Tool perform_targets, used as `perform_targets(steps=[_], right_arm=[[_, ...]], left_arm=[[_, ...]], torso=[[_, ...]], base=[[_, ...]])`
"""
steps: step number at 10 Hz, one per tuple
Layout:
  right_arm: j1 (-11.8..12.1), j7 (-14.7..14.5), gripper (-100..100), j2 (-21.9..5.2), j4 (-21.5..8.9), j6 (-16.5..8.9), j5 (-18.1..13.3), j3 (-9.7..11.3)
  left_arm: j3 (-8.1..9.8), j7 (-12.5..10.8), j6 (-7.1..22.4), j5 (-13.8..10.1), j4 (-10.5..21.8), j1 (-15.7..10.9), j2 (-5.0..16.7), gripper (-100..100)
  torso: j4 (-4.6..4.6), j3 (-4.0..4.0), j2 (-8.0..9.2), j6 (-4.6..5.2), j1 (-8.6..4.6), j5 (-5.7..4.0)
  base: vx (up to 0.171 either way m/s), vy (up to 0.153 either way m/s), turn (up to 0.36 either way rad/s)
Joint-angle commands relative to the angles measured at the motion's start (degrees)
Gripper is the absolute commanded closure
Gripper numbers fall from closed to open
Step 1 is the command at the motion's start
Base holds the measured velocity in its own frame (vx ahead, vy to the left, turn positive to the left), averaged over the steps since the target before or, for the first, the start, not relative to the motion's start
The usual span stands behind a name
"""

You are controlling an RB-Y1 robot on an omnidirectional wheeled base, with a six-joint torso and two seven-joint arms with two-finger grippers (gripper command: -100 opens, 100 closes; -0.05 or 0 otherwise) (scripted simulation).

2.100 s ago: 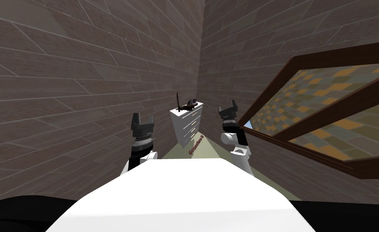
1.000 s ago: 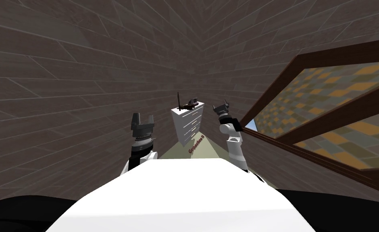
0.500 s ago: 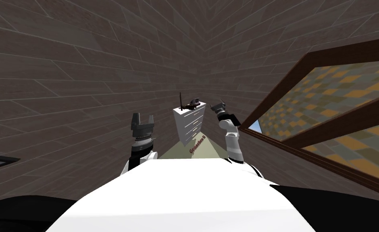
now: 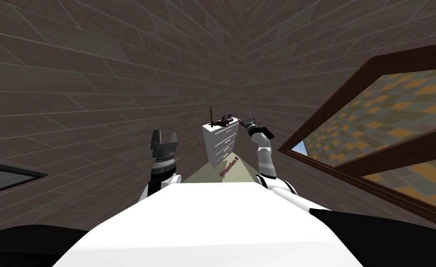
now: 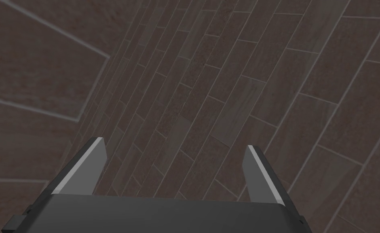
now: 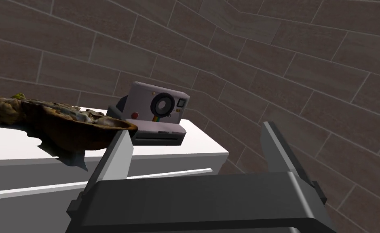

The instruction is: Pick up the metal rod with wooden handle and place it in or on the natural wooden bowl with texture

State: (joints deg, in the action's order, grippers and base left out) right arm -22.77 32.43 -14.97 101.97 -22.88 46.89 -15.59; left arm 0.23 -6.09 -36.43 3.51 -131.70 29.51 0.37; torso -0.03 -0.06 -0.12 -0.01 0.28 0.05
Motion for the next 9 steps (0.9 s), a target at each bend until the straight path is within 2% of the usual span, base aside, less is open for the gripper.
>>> perform_targets(steps=[1,2,3,5,6,8,9], right_arm=[[-1.5,0.7,-100,-0.2,-2.4,-1.1,1.5,0.4],[-3.6,2.0,-100,-0.4,-4.0,-3.1,3.3,0.3],[-3.6,2.0,-100,-0.4,-4.7,-3.1,3.3,0.3],[-7.4,4.3,-100,-0.7,-8.4,-6.7,6.8,0.1],[-7.5,4.3,-100,-0.7,-9.2,-6.7,6.8,0.1],[-10.8,6.3,-100,-0.9,-12.8,-9.8,9.8,0.2],[-10.8,6.3,-100,-0.9,-13.4,-9.8,9.8,0.2]], left_arm=[[0.00,0.0,0.0,0.0,0.0,0.0,0.0,0],[0.00,0.0,0.0,0.0,0.0,0.0,0.0,0],[0.00,0.0,0.0,0.0,0.0,0.0,0.0,0],[0.00,0.0,0.0,0.0,0.0,0.0,0.0,0],[0.00,0.0,0.0,0.0,0.0,0.0,0.0,0],[0.00,0.0,0.0,0.0,0.0,0.0,0.0,0],[0.00,0.0,0.0,0.0,0.0,0.0,0.0,0]], torso=[[0.00,0.00,0.00,0.00,0.00,0.00],[-0.01,0.00,0.01,0.04,-0.04,-0.01],[0.00,-0.01,-0.01,0.01,-0.01,0.00],[-0.01,-0.01,-0.02,0.02,-0.03,-0.01],[-0.02,-0.04,-0.08,0.01,0.08,0.02],[-0.02,-0.05,-0.08,0.02,0.05,0.01],[-0.04,-0.09,-0.15,0.01,0.11,0.03]], base=[[0.015,0.049,0.039],[0.018,0.051,0.058],[0.022,0.040,0.041],[0.029,0.067,0.109],[0.037,0.060,0.042],[0.051,0.076,0.104],[0.059,0.063,0.038]])
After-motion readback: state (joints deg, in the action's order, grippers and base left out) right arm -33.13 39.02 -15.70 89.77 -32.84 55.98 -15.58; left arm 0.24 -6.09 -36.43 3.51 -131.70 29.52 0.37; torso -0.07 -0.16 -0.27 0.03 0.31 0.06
